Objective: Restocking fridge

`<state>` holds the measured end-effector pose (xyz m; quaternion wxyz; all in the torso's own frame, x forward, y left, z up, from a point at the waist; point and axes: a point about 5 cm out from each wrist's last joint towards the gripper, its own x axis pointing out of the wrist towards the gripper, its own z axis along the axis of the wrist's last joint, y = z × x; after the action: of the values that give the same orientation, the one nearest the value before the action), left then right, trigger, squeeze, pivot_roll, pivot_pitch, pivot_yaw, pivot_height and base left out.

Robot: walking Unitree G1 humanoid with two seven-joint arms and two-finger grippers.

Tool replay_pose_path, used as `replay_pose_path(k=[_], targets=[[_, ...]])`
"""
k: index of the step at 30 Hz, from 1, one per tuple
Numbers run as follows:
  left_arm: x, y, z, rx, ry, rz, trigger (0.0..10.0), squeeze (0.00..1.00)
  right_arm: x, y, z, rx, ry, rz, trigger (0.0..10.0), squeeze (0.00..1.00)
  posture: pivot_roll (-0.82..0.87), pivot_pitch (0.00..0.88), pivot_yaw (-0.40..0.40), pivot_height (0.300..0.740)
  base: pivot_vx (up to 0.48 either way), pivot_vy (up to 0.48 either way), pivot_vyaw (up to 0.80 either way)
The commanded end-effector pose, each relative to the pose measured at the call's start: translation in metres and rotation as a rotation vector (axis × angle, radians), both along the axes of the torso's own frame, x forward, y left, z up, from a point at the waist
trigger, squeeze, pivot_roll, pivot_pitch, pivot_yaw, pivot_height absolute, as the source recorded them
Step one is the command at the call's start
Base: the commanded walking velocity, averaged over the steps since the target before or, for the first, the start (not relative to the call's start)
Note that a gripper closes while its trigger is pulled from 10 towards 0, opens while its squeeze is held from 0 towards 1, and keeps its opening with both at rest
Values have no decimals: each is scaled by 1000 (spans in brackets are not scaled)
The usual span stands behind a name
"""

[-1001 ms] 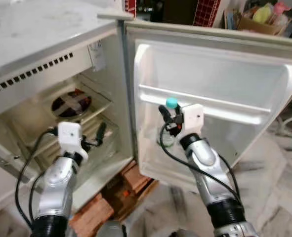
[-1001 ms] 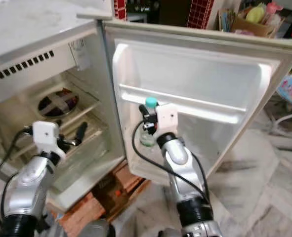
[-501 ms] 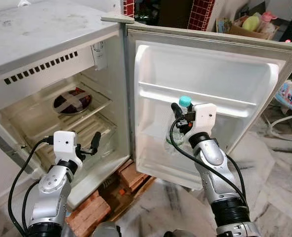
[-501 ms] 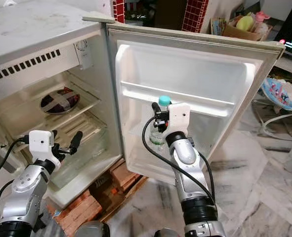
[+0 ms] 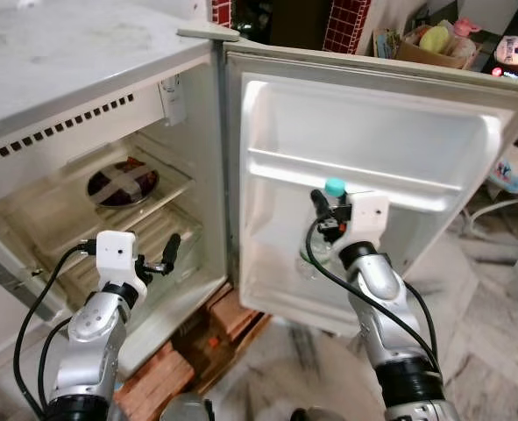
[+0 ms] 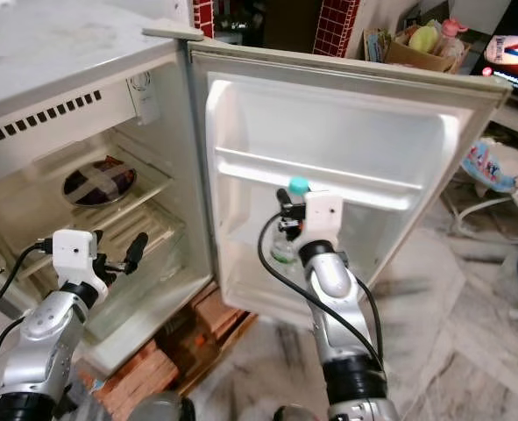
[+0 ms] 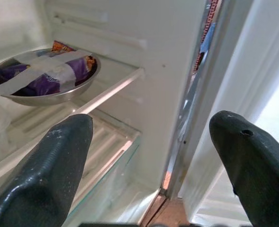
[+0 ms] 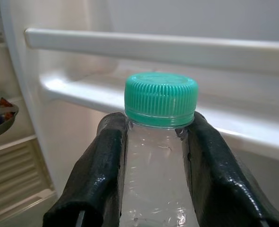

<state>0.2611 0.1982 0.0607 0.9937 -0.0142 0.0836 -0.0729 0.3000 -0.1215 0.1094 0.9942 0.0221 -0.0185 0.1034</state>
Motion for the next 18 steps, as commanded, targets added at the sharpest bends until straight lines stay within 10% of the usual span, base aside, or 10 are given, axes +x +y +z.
replay_pose_path(k=[1, 18], targets=[[-1, 0, 2, 6, -2, 5, 10000, 0, 2, -8, 6, -7, -29, -34, 10000, 0, 74, 8, 7, 740, 0, 0, 0], [10, -3, 8, 47, -6, -54, 10000, 0, -12, -18, 4, 12, -32, -86, 10000, 0, 32, 14, 30, 740, 0, 0, 0]])
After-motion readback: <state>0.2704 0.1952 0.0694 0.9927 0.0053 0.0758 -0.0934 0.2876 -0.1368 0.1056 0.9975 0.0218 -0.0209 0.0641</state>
